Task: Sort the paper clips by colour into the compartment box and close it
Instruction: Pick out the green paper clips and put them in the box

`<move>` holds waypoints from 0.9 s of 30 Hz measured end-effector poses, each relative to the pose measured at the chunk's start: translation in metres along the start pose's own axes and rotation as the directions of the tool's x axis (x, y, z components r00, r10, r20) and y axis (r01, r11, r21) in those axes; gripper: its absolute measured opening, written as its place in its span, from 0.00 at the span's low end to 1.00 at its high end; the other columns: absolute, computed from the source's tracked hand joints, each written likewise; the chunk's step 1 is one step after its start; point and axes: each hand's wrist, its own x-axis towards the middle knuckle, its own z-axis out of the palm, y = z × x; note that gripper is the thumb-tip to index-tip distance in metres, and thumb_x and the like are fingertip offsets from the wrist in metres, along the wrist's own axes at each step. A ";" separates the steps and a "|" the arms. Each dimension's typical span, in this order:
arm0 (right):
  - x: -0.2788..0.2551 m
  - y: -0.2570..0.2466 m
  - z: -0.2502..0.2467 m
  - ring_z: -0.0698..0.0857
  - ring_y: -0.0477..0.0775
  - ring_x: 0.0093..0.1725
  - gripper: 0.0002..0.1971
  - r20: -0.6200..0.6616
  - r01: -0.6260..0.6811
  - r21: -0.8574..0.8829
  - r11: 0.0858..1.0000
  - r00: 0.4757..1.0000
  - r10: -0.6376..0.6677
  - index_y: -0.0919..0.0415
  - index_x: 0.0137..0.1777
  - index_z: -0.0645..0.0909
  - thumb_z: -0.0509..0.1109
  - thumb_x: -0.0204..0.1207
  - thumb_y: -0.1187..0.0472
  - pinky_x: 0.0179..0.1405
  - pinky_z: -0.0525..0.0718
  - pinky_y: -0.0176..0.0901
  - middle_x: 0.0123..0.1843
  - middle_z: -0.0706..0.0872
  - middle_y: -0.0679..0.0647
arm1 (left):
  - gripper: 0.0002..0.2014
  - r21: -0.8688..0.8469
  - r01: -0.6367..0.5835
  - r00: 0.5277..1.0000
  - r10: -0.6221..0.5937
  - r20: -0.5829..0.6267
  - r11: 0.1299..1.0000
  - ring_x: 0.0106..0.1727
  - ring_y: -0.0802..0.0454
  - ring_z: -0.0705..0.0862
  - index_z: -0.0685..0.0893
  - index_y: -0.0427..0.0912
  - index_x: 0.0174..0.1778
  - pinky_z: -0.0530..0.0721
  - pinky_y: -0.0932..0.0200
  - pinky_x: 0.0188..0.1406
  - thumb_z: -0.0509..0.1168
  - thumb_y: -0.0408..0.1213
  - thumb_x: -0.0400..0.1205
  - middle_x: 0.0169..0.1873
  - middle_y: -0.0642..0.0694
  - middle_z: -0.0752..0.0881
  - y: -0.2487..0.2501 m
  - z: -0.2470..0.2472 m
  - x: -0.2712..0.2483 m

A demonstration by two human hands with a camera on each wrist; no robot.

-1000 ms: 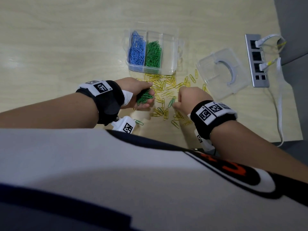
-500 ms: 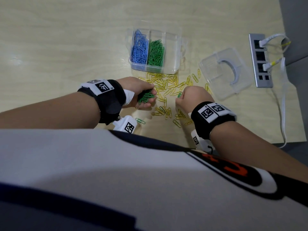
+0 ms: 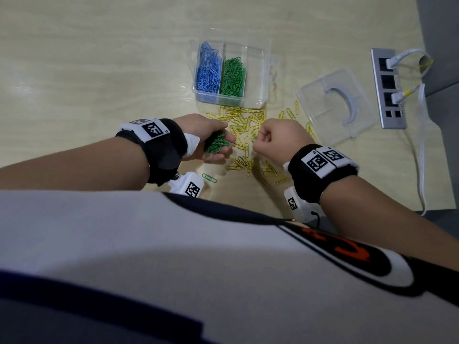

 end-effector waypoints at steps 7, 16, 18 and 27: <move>0.001 -0.030 0.006 0.77 0.43 0.32 0.09 -0.055 0.178 0.169 0.969 0.984 -0.171 0.53 0.40 0.83 0.69 0.77 0.50 0.33 0.73 0.40 0.30 0.80 0.45 | 0.18 -0.032 0.012 1.000 -0.013 -0.027 0.999 0.28 0.51 0.82 0.78 0.39 0.44 0.87 0.58 0.33 0.52 0.49 0.88 0.29 0.43 0.81 0.003 0.007 0.000; 0.019 0.021 0.013 0.81 0.60 0.42 0.12 -0.008 -0.171 -0.267 0.948 0.984 0.176 0.61 0.52 0.80 0.62 0.80 0.53 0.37 0.77 0.45 0.44 0.84 0.57 | 0.25 0.009 0.029 0.999 -0.029 -0.023 1.000 0.26 0.52 0.82 0.79 0.40 0.36 0.85 0.60 0.34 0.48 0.51 0.88 0.25 0.44 0.81 0.001 -0.001 -0.001; 0.020 0.020 0.013 0.82 0.61 0.41 0.11 0.013 -0.176 -0.266 0.948 0.982 0.187 0.62 0.50 0.80 0.60 0.80 0.56 0.36 0.76 0.46 0.41 0.83 0.57 | 0.24 0.002 0.026 0.999 -0.026 -0.033 1.000 0.24 0.53 0.82 0.79 0.39 0.36 0.86 0.62 0.31 0.48 0.51 0.88 0.25 0.44 0.81 0.002 -0.001 -0.001; 0.000 -0.025 -0.002 0.82 0.41 0.39 0.05 -0.047 0.232 0.038 0.972 0.972 -0.230 0.49 0.41 0.82 0.70 0.76 0.50 0.40 0.81 0.40 0.36 0.84 0.42 | 0.27 -0.015 0.046 0.998 -0.046 -0.040 0.999 0.27 0.47 0.83 0.79 0.36 0.43 0.88 0.53 0.34 0.48 0.57 0.86 0.30 0.39 0.82 0.006 0.002 0.003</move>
